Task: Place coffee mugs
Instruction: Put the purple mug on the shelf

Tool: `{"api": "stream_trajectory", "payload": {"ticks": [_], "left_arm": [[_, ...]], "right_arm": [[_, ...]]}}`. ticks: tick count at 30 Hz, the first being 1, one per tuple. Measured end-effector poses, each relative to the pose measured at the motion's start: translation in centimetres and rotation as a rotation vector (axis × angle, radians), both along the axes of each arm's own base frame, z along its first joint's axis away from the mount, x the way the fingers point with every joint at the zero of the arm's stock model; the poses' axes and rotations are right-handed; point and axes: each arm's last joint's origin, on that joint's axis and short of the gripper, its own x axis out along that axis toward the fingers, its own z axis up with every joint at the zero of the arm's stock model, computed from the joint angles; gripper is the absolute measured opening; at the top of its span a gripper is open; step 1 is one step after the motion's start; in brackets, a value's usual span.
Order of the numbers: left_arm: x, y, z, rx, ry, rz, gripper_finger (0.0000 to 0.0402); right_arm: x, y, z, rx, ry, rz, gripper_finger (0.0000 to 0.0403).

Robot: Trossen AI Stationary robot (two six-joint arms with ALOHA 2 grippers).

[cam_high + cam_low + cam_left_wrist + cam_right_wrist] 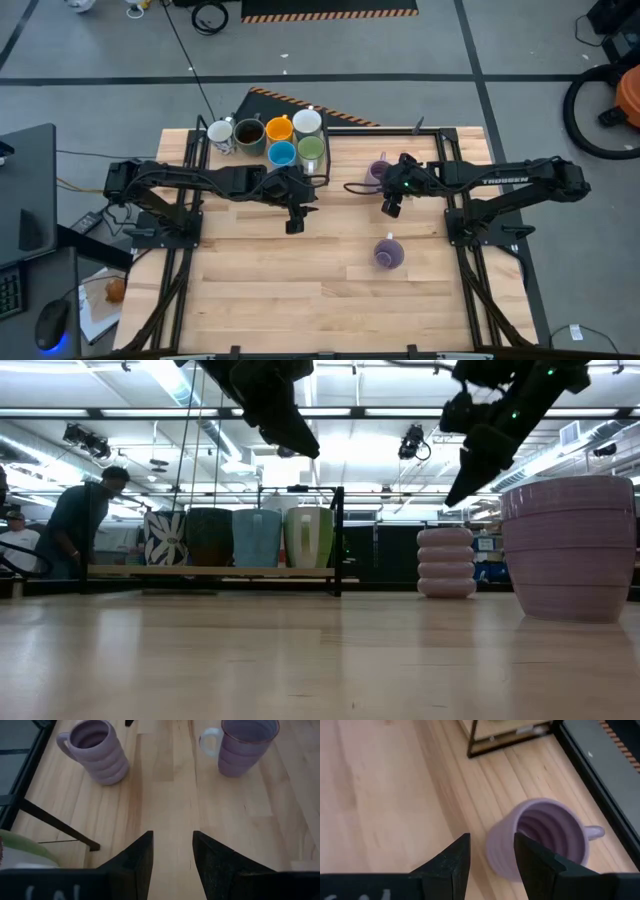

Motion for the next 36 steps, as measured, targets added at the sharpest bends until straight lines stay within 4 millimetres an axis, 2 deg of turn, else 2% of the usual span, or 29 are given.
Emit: {"api": "stream_trajectory", "payload": {"ticks": [4,14,20,26,31,36], "left_arm": [[0.0,0.1,0.0,-0.013,-0.008,0.037,0.0144],[-0.2,0.1,-0.1,-0.012,0.018,0.058,0.0144],[-1.0,0.1,-0.4,-0.069,0.095,0.112,0.0144],[-1.7,0.0,-1.0,-0.104,0.181,0.150,0.0144],[-1.8,0.0,-1.1,-0.104,0.186,0.150,0.0144],[-2.0,-0.2,-1.2,-0.147,0.223,0.111,0.0144]], "right_arm": [[0.7,-1.2,-0.9,0.001,0.077,-0.006,0.0158],[3.2,-3.6,0.9,-0.011,0.145,0.016,0.0158],[3.6,-4.8,-0.3,0.051,0.230,0.003,0.0158],[3.6,-5.3,-1.6,0.093,0.311,0.001,0.0158],[3.7,-5.5,-1.9,0.120,0.322,0.032,0.0155],[3.6,-5.5,-2.1,0.148,0.336,0.081,0.0122]]}}
